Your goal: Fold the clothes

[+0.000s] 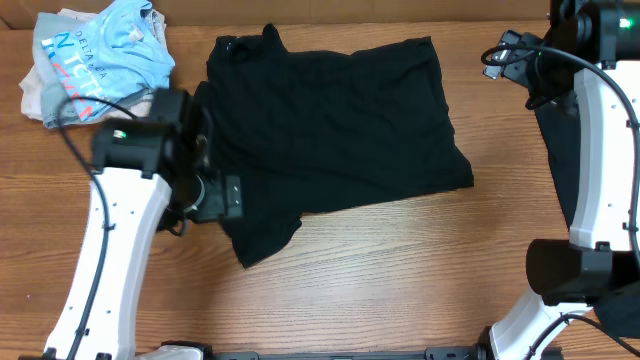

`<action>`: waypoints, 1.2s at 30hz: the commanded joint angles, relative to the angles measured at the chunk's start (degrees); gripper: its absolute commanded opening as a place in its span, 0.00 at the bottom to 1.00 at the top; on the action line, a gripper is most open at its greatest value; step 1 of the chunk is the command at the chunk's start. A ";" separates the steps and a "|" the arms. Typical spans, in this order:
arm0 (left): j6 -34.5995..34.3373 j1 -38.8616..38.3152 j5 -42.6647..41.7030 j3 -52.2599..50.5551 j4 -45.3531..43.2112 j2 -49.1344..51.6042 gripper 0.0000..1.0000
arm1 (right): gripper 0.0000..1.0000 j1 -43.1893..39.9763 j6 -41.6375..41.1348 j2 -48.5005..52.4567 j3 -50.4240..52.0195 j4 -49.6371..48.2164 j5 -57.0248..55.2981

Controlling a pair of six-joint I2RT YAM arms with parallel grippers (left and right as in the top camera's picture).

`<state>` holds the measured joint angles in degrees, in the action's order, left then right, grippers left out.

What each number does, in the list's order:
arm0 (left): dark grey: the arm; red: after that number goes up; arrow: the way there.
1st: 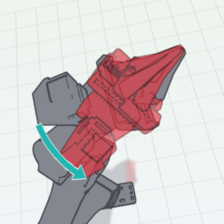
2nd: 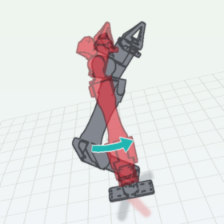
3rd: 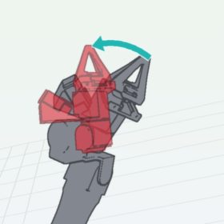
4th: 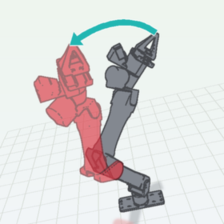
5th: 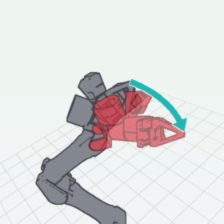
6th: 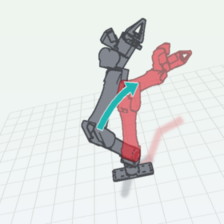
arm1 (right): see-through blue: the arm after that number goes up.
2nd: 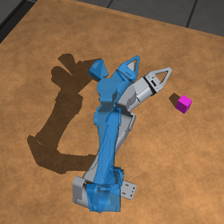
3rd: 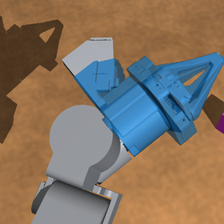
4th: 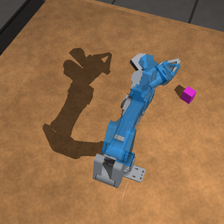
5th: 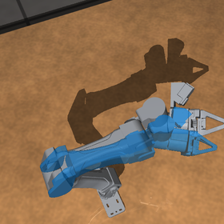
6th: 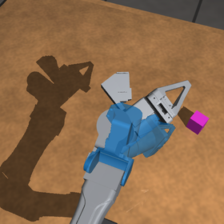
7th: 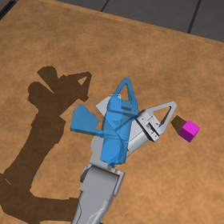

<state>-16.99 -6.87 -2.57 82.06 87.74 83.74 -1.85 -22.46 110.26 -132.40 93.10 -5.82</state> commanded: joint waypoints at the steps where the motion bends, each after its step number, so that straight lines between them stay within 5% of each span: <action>1: -3.19 0.04 -3.19 -9.29 -5.25 -0.55 0.99 | 1.00 -0.15 -0.04 0.50 0.24 -1.42 -1.60; 13: -11.98 0.15 -3.04 -31.91 -35.74 1.95 0.91 | 1.00 -0.15 -0.04 1.16 0.96 -3.72 -2.16; 24: -11.96 0.11 -3.23 -33.27 -41.31 15.06 0.84 | 1.00 -0.15 -0.02 1.16 9.53 -8.59 -2.32; 28: -11.93 0.11 -2.99 -33.27 -41.29 15.67 0.52 | 1.00 -0.20 -0.07 1.16 11.10 -10.43 -2.51; 30: -11.93 0.11 -2.99 -33.24 -41.03 15.67 0.14 | 1.00 -0.42 -0.07 1.16 11.21 -10.84 -2.49; 31: -11.93 0.11 -2.99 -33.24 -40.72 15.67 0.06 | 1.00 -0.55 -0.07 1.20 11.26 -10.95 -2.51; 36: -11.52 0.22 -1.25 -32.59 -37.73 15.67 0.04 | 1.00 -1.42 -0.09 1.22 12.61 -9.99 -2.25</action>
<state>-28.75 -6.74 -5.37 50.61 48.34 96.92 -2.37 -22.44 111.61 -121.19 82.81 -7.73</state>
